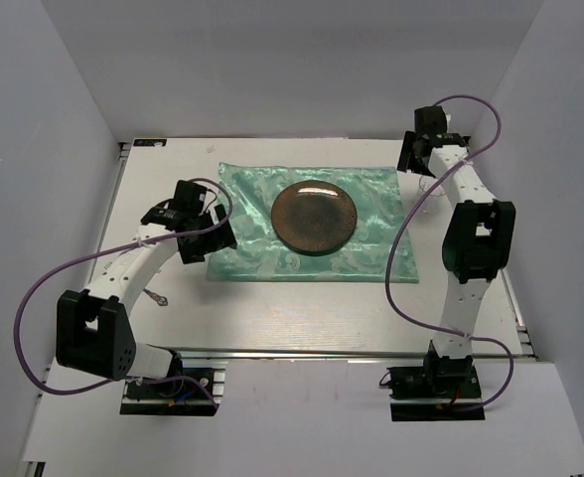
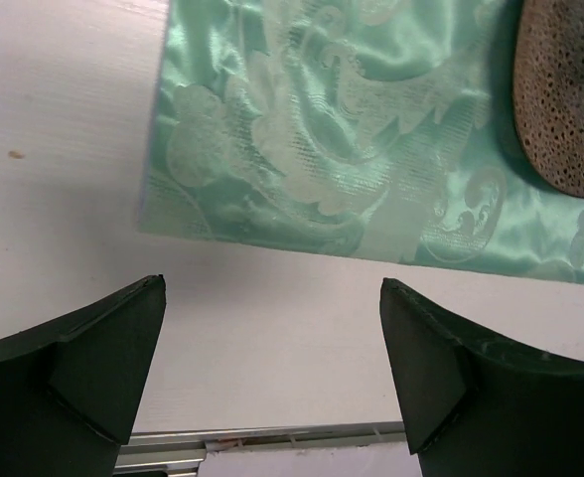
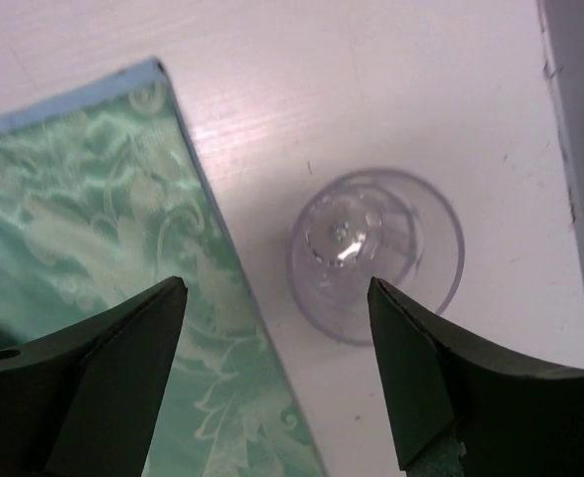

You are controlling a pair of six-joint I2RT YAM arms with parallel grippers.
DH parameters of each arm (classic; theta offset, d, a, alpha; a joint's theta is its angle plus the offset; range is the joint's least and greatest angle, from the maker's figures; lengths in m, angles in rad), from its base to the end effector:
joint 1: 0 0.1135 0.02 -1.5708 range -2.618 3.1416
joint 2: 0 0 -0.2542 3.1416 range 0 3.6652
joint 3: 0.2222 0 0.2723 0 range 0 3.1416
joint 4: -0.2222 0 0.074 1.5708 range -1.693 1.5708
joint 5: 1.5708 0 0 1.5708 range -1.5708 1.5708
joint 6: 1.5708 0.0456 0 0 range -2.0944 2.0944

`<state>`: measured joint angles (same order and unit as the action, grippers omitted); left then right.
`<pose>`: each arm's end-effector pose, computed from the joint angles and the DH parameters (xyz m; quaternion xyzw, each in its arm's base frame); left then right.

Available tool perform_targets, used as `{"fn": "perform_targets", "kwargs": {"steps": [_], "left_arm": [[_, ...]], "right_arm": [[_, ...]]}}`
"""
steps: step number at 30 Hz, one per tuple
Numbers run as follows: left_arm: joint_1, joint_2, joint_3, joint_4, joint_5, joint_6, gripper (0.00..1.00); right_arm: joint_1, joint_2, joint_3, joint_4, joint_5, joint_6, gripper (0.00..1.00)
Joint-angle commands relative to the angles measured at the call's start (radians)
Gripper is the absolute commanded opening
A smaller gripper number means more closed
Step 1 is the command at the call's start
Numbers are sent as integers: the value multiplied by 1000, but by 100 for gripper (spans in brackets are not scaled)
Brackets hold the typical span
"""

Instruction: Set the dinner table for one person

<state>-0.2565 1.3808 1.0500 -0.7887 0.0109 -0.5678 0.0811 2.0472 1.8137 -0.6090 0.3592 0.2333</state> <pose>0.2851 -0.0753 0.2260 -0.1499 0.9630 -0.0945 0.2029 0.4862 0.0234 0.2492 0.1333 0.9119 -0.1100 0.3722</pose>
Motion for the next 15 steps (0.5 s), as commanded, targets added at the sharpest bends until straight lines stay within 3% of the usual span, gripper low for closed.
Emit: {"fn": "perform_targets", "kwargs": {"steps": [1, 5, 15], "left_arm": [[2, -22, -19, 54, 80, 57, 98], [2, -32, -24, 60, 92, 59, 98], [2, -32, -21, 62, 109, 69, 98]], "right_arm": [[-12, 75, 133, -14, 46, -63, 79], [-23, 148, 180, -41, 21, -49, 67], [-24, 103, 66, 0, 44, 29, 69]]}}
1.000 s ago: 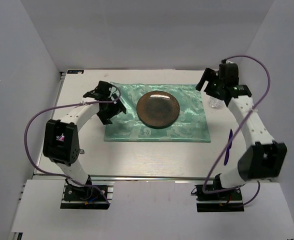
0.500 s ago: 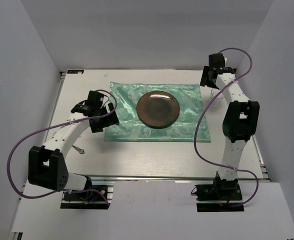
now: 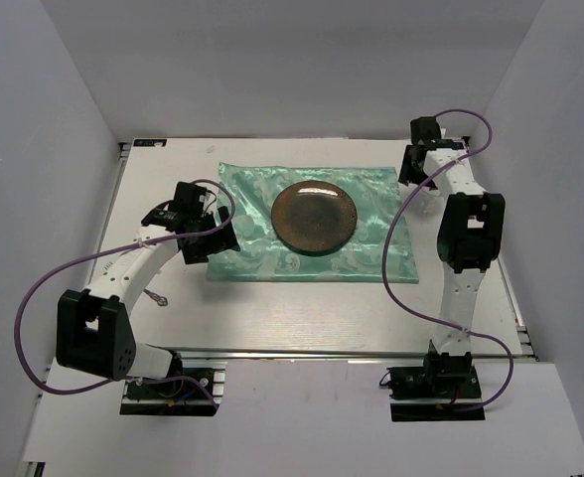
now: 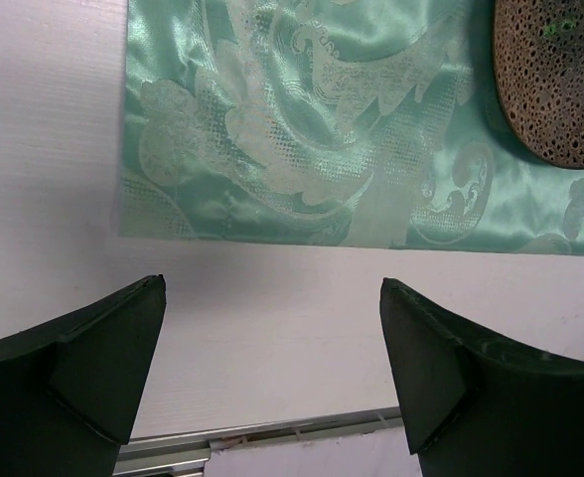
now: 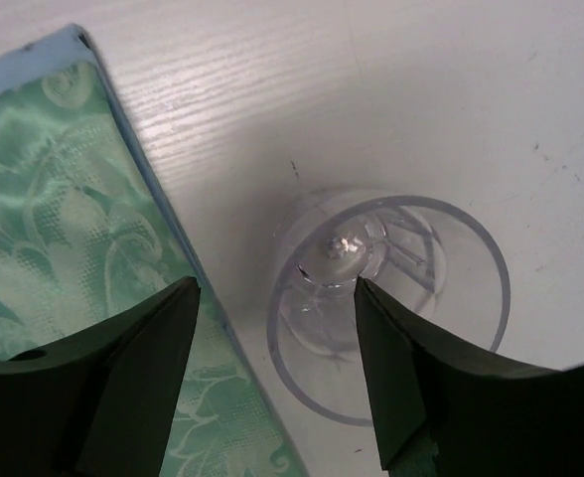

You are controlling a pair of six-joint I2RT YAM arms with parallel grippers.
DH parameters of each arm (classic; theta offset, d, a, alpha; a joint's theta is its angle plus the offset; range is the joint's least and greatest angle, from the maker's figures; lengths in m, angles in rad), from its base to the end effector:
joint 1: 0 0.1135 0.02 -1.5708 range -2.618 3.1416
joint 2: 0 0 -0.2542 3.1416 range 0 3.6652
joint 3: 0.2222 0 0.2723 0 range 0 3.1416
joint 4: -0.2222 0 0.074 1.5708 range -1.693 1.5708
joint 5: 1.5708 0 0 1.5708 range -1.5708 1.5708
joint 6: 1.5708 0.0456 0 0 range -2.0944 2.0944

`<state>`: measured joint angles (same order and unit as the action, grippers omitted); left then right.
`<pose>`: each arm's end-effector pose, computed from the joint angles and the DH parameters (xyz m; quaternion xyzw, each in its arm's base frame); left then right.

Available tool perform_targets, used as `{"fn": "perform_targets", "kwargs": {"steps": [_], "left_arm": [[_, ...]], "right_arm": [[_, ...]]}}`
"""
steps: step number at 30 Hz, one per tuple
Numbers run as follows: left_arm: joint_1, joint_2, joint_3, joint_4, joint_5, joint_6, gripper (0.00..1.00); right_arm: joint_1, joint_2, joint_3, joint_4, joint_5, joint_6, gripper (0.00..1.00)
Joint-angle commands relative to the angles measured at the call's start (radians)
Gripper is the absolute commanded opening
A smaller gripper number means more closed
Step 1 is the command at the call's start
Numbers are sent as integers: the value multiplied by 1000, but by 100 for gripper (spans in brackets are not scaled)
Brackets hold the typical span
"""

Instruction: Set the dinner table for one person

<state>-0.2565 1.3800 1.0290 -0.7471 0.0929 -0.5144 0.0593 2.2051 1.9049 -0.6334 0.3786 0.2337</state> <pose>0.2854 -0.0792 0.2218 -0.1141 0.9645 -0.1298 0.1998 0.5114 0.0135 0.2035 0.1400 0.9240 -0.1319 0.3304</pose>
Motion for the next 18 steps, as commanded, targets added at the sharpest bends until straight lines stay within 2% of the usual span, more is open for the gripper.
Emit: {"fn": "perform_targets", "kwargs": {"steps": [1, 3, 4, 7, 12, 18], "left_arm": [[2, -30, -1, 22, 30, 16, 98], [2, -33, -1, 22, 33, 17, 98], [2, -33, -3, 23, 34, 17, 98], [2, -32, -4, 26, 37, 20, 98], [2, -35, -7, 28, 48, 20, 98], [2, -62, -18, 37, 28, 14, 98]], "right_arm": [[-9, -48, -30, 21, 20, 35, 64], [-9, -33, -41, 20, 0, 36, 50], [-9, -28, -53, 20, -3, 39, 24], [-7, -33, -56, 9, 14, 50, 0], [37, -88, 9, -9, 48, -3, 0], [95, -39, 192, -112, -119, -94, 0]]}}
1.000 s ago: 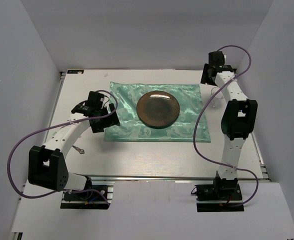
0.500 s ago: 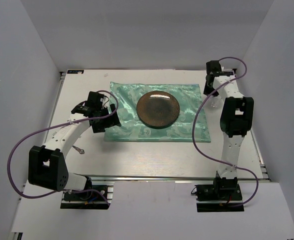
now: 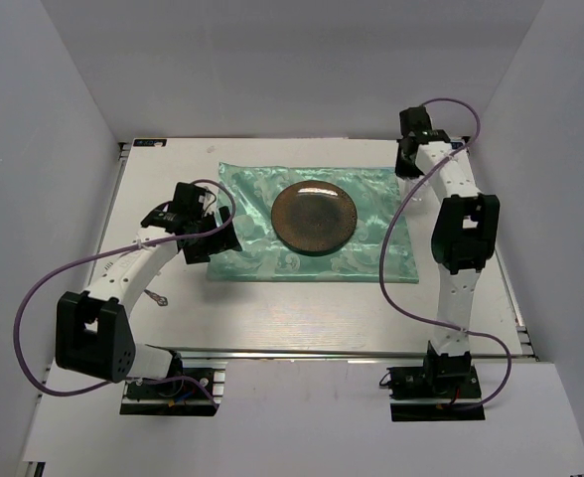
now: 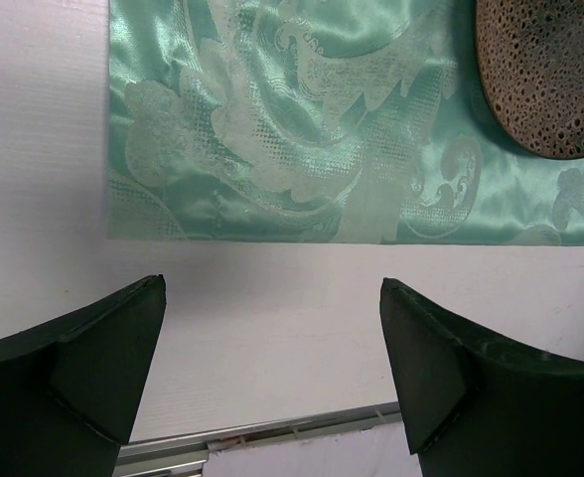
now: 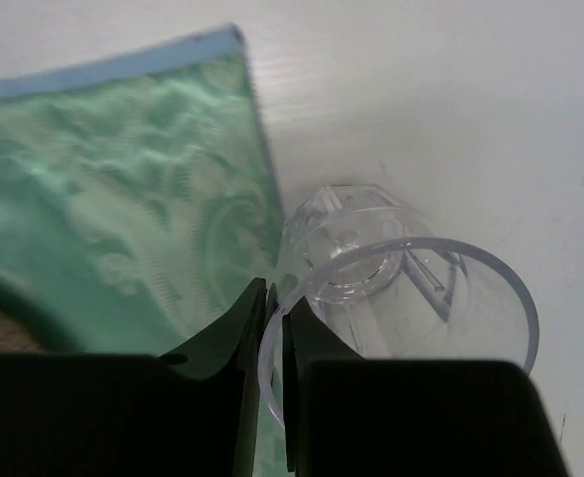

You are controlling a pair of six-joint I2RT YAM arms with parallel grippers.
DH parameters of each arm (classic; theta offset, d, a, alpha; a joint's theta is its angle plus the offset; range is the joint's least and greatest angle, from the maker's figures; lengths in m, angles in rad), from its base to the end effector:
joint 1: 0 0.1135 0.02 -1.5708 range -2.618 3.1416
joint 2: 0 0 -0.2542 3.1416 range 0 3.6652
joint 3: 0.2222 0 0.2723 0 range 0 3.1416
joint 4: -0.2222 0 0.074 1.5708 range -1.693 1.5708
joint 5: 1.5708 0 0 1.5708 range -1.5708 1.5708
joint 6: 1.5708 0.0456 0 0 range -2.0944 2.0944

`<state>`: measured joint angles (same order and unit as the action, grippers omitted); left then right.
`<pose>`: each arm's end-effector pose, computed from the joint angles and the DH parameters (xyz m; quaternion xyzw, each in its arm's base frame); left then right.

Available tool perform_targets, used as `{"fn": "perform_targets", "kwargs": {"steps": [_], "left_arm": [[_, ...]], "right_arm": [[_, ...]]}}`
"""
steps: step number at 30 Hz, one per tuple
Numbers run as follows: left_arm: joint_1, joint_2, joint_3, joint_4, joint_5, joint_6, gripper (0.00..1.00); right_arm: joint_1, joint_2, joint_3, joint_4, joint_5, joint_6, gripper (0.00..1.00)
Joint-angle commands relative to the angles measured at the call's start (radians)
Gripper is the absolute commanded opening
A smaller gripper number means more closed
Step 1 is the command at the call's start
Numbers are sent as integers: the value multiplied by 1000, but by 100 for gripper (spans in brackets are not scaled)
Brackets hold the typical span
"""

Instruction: Set the dinner table for one person

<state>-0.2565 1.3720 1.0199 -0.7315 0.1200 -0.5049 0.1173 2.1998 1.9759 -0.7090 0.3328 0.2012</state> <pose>0.2846 -0.0803 0.2220 -0.1056 0.9631 -0.1435 0.2019 0.5098 0.0451 0.2245 0.0912 0.9334 -0.1063 0.3303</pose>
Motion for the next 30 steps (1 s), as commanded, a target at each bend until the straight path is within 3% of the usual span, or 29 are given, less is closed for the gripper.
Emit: {"fn": "perform_targets", "kwargs": {"steps": [1, 19, 21, 23, 25, 27, 30], "left_arm": [[2, -56, -12, 21, 1, 5, 98], [2, -129, -40, 53, -25, -1, 98], [2, -123, -38, 52, -17, -1, 98], [2, -105, -32, 44, -11, 0, 98], [2, -94, -30, 44, -10, 0, 98], [2, -96, -30, 41, -16, 0, 98], [2, -108, -32, 41, -31, -4, 98]], "right_arm": [[51, -17, 145, -56, -93, -65, 0], [139, 181, 282, 6, -147, -34, 4], [136, 189, 282, 11, -143, -26, 25], [140, 187, 281, 11, -152, -17, 55], [145, 172, 279, 23, -158, -10, 62], [145, 152, 279, 34, -184, 3, 80], [140, 86, 287, 46, -199, 23, 89]]}}
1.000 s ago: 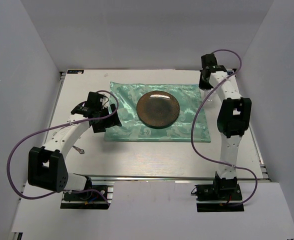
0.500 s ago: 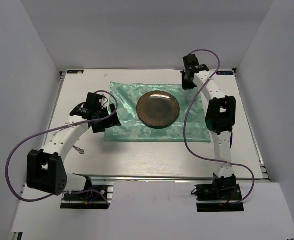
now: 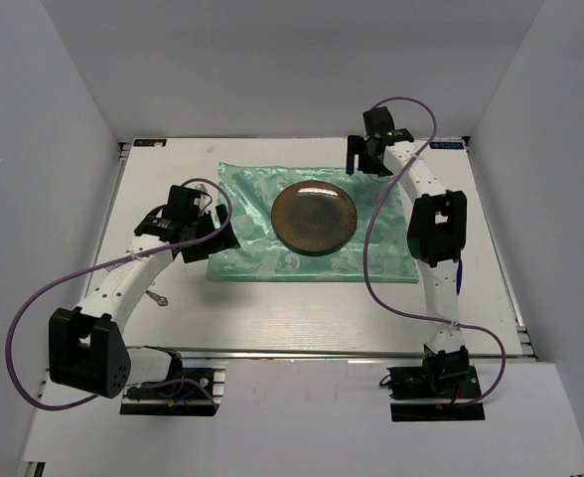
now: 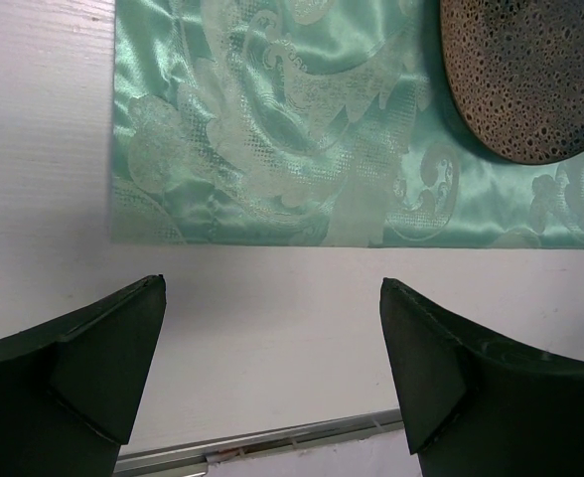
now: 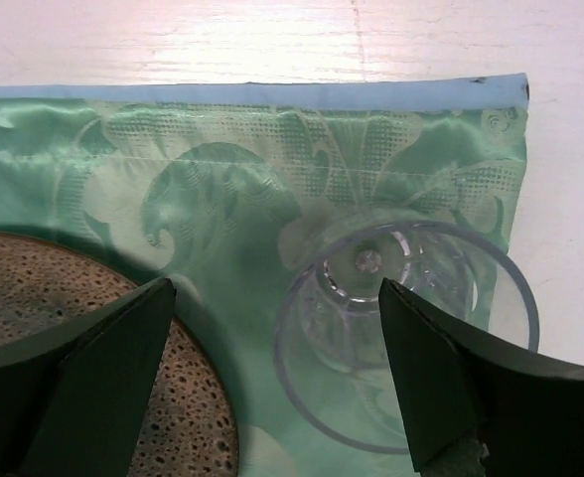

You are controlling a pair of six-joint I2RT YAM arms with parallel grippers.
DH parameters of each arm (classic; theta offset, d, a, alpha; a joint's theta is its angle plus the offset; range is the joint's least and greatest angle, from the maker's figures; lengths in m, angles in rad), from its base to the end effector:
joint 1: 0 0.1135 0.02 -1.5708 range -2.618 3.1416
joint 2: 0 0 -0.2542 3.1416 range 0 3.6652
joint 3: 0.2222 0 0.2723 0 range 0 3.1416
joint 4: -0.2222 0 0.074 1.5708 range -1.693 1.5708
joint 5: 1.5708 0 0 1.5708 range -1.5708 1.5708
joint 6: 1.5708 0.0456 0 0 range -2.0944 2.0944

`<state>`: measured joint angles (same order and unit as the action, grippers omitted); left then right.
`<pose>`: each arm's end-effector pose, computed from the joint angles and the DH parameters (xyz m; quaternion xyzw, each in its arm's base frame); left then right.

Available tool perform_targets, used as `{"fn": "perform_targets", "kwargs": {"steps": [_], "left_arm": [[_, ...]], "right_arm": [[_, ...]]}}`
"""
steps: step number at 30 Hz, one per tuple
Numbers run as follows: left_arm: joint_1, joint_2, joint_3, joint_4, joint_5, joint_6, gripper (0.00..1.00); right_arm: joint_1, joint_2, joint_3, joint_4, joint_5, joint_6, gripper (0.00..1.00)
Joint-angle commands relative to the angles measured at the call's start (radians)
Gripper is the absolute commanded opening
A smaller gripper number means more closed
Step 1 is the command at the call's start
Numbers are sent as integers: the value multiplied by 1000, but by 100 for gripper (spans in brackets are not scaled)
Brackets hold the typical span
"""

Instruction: Set the dinner table for one person

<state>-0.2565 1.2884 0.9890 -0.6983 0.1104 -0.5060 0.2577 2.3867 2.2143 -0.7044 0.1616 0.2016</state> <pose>0.2747 -0.0773 0.2364 -0.1037 0.9523 -0.1541 0.2423 0.5368 0.1339 0.2098 0.0012 0.9377 0.0032 0.3473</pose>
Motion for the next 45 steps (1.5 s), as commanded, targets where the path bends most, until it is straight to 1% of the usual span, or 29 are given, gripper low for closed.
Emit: {"fn": "perform_targets", "kwargs": {"steps": [1, 4, 5, 6, 8, 9, 10, 11, 12, 13, 14, 15, 17, 18, 19, 21, 23, 24, 25, 28, 30, 32, 35, 36, 37, 39, 42, 44, 45], "left_arm": [[2, -32, -3, 10, -26, -3, 98], [2, -37, 2, -1, -46, -8, 98], [-12, -35, 7, -13, -70, -11, 98], [-24, -35, 28, -38, -168, -32, 98], [-24, -66, 25, -67, -175, -32, 98], [-12, -81, -1, -72, -181, -29, 98], [0, -99, -9, -90, -205, -19, 98], [0, -130, -18, -101, -236, 1, 98], [-9, -148, -26, -110, -270, 6, 98], [-9, -165, -51, -122, -360, 6, 98], [-21, -185, -65, -119, -385, -14, 98], [-21, -222, -75, -110, -368, -9, 98], [-21, -253, -85, -81, -318, 6, 98], [-21, -262, -92, -75, -318, 9, 98], [-21, -256, -79, -87, -318, 6, 98], [-21, -250, -76, -92, -311, 6, 98], [-21, -256, -79, -90, -290, 9, 98], [-30, -268, -79, -87, -293, 9, 98], [-30, -274, -82, -87, -296, 7, 98], [-41, -290, -89, -86, -299, 9, 98], [-41, -294, -89, -83, -298, 11, 98], [-41, -291, -87, -83, -288, 14, 98], [-41, -302, -89, -79, -287, 14, 98], [-41, -308, -89, -81, -288, 14, 98], [-41, -310, -90, -79, -290, 14, 98], [-50, -314, -90, -81, -293, 14, 98], [-59, -316, -89, -82, -290, 15, 98], [-59, -317, -89, -79, -290, 14, 98], [-59, -319, -90, -79, -288, 17, 98]], "right_arm": [[0, -119, 51, 42, -31, 27, 89], [-12, -213, 50, 19, -54, 44, 89], [-21, -234, 47, -19, -47, 44, 89], [-32, -282, 35, -42, -40, 51, 89], [-52, -337, -71, -85, -31, 64, 89], [-86, -407, -138, -89, -31, 80, 89], [-100, -443, -213, -89, -43, 90, 89], [-112, -534, -373, -80, -63, 97, 89], [-145, -590, -466, -57, -53, 116, 89], [-149, -645, -563, -34, -31, 125, 89], [-167, -761, -750, -6, 16, 131, 89], [-195, -817, -836, 37, 27, 145, 89], [-240, -935, -974, 37, 79, 183, 89], [-245, -969, -1092, 39, 90, 200, 89], [-302, -992, -1142, 37, 107, 229, 89], [-325, -1053, -1253, 33, 125, 251, 89], [-379, -1092, -1307, 51, 148, 254, 89], [-394, -1095, -1341, 59, 145, 254, 89], [-435, -1094, -1352, 59, 122, 249, 89], [-479, -1066, -1345, 7, 113, 249, 89], [-511, -1093, -1349, 3, 108, 263, 89], [-538, -1104, -1358, 14, 118, 225, 89], [-549, -1043, -1377, -3, 101, 203, 89], [-551, -1034, -1389, 9, 63, 196, 89], [-552, -1016, -1424, 34, 46, 184, 89], [-557, -983, -1435, 37, 23, 193, 89], [-542, -890, -1449, 39, 13, 194, 87], [-540, -876, -1447, 31, 24, 200, 85], [-537, -873, -1450, 31, 24, 203, 81]]}}
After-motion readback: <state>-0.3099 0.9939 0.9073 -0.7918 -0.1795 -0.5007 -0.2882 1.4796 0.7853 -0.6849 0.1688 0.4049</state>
